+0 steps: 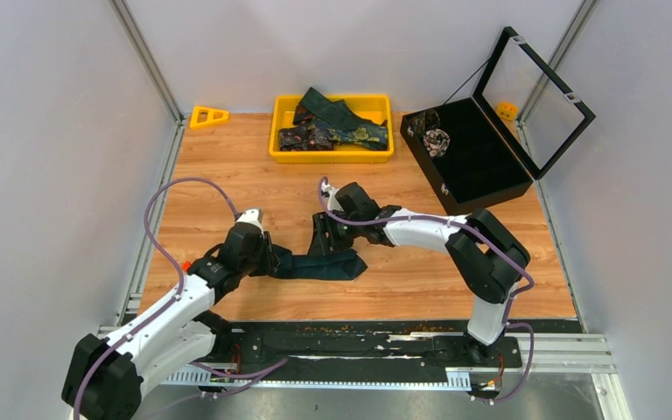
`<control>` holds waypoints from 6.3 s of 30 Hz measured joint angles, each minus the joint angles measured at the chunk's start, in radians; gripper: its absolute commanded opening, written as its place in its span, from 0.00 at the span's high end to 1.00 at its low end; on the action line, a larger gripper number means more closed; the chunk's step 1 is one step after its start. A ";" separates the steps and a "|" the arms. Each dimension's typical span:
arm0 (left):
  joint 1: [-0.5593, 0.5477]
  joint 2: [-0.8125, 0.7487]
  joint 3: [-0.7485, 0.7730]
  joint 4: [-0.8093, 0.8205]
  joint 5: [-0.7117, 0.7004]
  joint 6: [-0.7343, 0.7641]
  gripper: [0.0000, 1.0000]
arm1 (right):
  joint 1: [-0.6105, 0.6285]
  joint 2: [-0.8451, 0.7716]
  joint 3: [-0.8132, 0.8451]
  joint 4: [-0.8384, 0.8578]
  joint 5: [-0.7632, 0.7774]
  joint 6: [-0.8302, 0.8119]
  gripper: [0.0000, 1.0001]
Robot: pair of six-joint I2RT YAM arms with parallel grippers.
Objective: Roll the ties
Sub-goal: Roll the tie at the center of the board.
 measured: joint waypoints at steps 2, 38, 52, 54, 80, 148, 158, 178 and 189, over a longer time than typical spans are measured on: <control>-0.019 0.011 0.023 -0.023 -0.036 0.005 0.79 | -0.006 -0.017 -0.014 0.009 0.000 -0.001 0.42; -0.369 0.483 0.390 -0.387 -0.528 0.008 0.80 | -0.137 -0.175 -0.164 0.053 0.010 0.002 0.39; -0.507 0.675 0.493 -0.477 -0.646 -0.056 0.78 | -0.203 -0.267 -0.237 0.064 0.084 0.047 0.39; -0.527 0.712 0.514 -0.491 -0.655 -0.067 0.77 | -0.217 -0.288 -0.256 0.068 0.099 0.060 0.39; -0.626 0.901 0.642 -0.517 -0.610 -0.089 0.38 | -0.259 -0.350 -0.307 0.106 0.132 0.107 0.39; -0.032 -0.083 -0.083 0.128 0.033 0.010 0.01 | 0.138 0.012 0.065 -0.117 0.272 0.133 0.59; -0.016 -0.006 -0.129 0.254 0.120 0.008 0.08 | 0.128 0.013 0.058 -0.115 0.271 0.132 0.62; -0.010 0.194 -0.150 0.519 0.216 -0.017 0.49 | 0.092 0.030 0.031 -0.073 0.236 0.127 0.64; -0.010 0.207 -0.047 0.364 0.206 0.026 0.54 | 0.026 0.011 0.051 -0.101 0.247 0.060 0.64</control>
